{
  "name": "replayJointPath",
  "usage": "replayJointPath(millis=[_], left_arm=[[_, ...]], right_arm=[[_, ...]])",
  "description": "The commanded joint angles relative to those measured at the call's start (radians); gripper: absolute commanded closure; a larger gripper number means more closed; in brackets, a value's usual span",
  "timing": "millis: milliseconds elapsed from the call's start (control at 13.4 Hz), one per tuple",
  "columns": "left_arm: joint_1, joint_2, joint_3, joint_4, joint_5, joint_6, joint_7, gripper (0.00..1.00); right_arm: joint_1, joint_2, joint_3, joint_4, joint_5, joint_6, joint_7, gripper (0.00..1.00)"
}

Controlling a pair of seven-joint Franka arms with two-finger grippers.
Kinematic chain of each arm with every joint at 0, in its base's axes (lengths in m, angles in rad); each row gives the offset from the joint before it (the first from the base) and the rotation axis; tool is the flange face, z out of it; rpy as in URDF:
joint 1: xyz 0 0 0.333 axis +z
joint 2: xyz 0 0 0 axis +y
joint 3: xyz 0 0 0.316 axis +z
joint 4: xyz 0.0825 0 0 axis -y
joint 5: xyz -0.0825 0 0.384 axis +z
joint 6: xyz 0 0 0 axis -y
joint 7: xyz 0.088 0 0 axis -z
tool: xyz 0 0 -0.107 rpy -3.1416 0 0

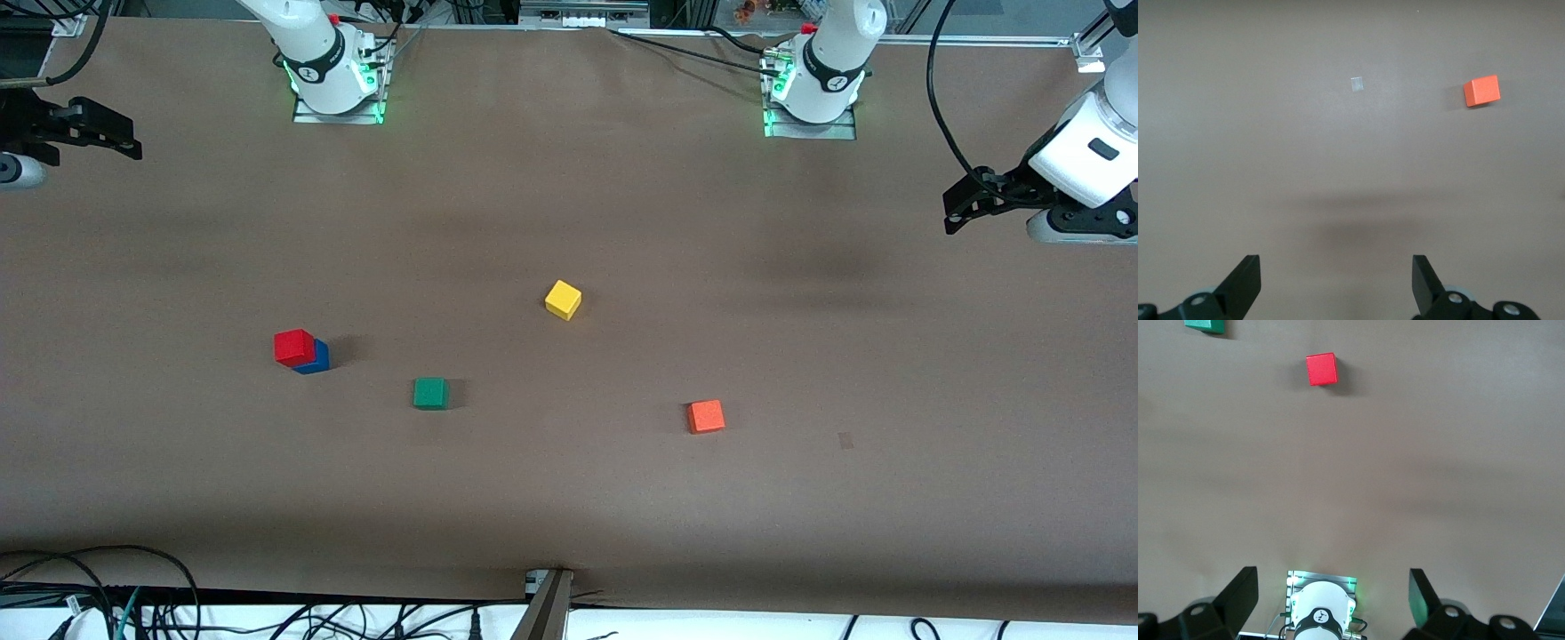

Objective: Pass red block to right arm, stack on blue

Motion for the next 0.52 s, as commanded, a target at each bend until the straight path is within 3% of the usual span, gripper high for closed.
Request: replayJointPath(millis=[0, 448], left_arm=[[0.002, -0.002, 0.002, 0.011, 0.0, -0.008, 0.014, 0.0], [0.002, -0.002, 0.0, 0.012, -0.002, -0.008, 0.013, 0.0]], right_arm=[[-0.005, 0.006, 0.004, 0.02, -0.013, -0.007, -0.002, 0.0], [-0.003, 0.006, 0.006, 0.02, -0.006, -0.004, -0.002, 0.0]])
